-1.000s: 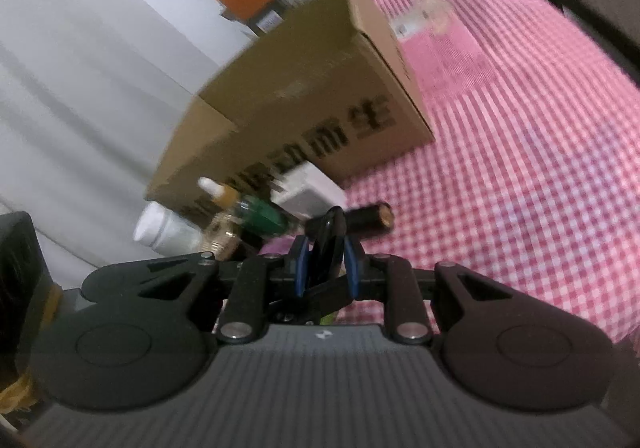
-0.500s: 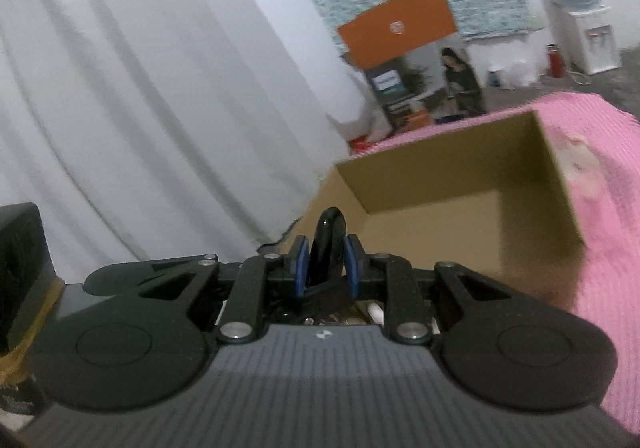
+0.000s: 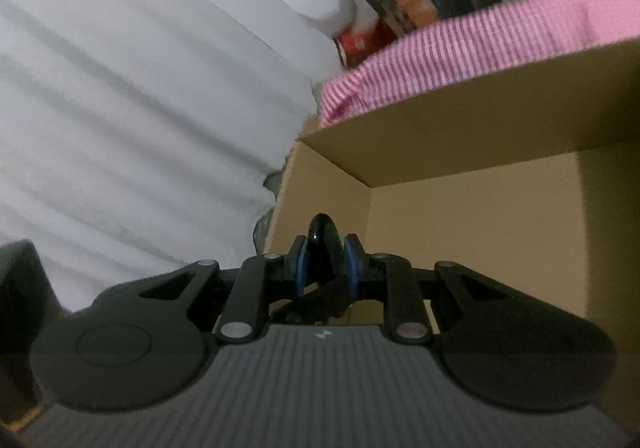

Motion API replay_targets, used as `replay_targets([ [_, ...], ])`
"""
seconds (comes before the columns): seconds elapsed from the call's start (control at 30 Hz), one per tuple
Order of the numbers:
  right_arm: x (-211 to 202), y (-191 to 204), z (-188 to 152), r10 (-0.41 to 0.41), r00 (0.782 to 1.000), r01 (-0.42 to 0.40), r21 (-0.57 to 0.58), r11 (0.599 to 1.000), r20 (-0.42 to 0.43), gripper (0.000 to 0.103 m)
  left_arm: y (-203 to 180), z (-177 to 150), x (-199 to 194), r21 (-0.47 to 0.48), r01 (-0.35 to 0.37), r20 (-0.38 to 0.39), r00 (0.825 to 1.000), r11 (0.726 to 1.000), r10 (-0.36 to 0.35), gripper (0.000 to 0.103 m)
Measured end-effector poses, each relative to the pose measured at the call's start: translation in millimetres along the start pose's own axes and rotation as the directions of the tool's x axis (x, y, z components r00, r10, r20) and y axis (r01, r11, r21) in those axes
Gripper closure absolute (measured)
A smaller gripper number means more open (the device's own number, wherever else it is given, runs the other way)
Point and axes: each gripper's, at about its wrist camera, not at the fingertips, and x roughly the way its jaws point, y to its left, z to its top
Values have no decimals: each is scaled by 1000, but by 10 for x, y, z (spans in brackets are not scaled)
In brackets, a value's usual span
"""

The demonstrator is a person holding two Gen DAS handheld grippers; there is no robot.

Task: Organize rigid objects
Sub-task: 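Carry the key fob with the right gripper into the box and release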

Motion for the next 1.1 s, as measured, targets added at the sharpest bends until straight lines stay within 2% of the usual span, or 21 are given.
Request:
replay_targets([
  [0.23,514,-176,223,-14,998,20,90,996,-61,85,163,-21,223,1,-56,-49,997,998,56,79],
  [0.47,744,-293,259,-38,995,49,117,992,-89,83,166,36,250,22,-76,-38,996,997,77,72],
  [0.57,674,-286,258,-42,996,51,118,992,-81,82,144,26,184,25,-82,-21,996,996,83,65],
  [0.73,652,-339,292,-64,996,70,101,992,-64,73,139,-4,29,11,-70,16,997,998,70,52],
  [0.87,480,-318,280,-74,997,76,80,994,-36,60,140,-20,-143,-8,-72,56,996,997,72,45],
  [1.1,-45,-167,189,-54,997,53,23,998,54,60,99,-90,-622,-20,-64,161,985,998,67,35],
])
